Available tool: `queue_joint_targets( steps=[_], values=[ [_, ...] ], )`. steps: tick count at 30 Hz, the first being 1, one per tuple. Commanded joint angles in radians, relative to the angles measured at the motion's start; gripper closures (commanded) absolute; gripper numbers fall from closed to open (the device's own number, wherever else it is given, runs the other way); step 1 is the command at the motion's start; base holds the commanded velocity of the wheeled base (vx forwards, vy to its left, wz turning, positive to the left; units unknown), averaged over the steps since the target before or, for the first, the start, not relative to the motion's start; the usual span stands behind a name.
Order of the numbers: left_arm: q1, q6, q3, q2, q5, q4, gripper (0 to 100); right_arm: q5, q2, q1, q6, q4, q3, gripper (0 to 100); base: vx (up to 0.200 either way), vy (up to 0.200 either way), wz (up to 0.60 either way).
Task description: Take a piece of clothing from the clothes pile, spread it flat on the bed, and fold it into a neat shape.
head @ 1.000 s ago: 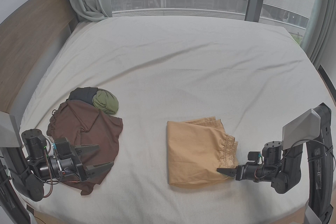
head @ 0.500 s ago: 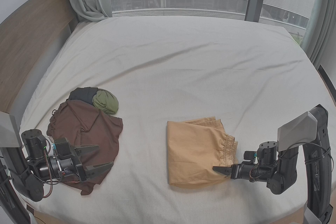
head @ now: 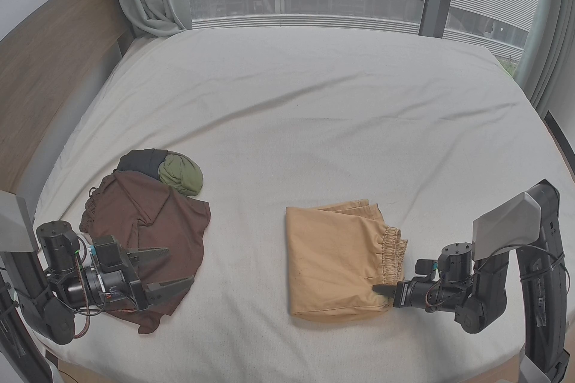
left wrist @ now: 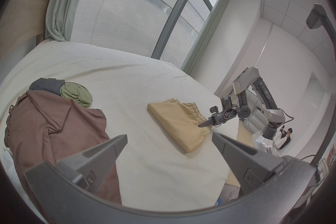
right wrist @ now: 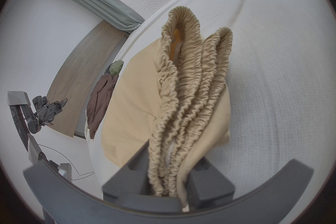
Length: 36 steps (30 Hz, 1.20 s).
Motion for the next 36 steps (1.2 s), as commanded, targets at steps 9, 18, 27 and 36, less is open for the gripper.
queue_joint_targets(
  steps=[9, 18, 27, 36],
  values=[
    [0.001, 0.002, -0.001, -0.002, -0.001, -0.001, 0, 0.006, -0.084, 0.054, 0.007, -0.005, 0.002, 100, 0.000, 0.000, 0.00],
    [0.006, 0.002, 0.001, -0.010, -0.006, -0.001, 0, 0.050, -0.255, 0.080, 0.117, -0.004, 0.005, 100, 0.000, 0.000, 0.00],
    [0.007, 0.000, 0.001, -0.012, -0.006, -0.001, 0, 0.110, -0.354, 0.107, 0.137, -0.004, 0.001, 100, 0.000, 0.000, 0.00],
    [0.004, 0.002, 0.001, -0.012, -0.006, -0.001, 0, 0.139, -0.439, 0.138, 0.188, -0.004, -0.007, 100, 0.000, 0.000, 0.00]
  ],
)
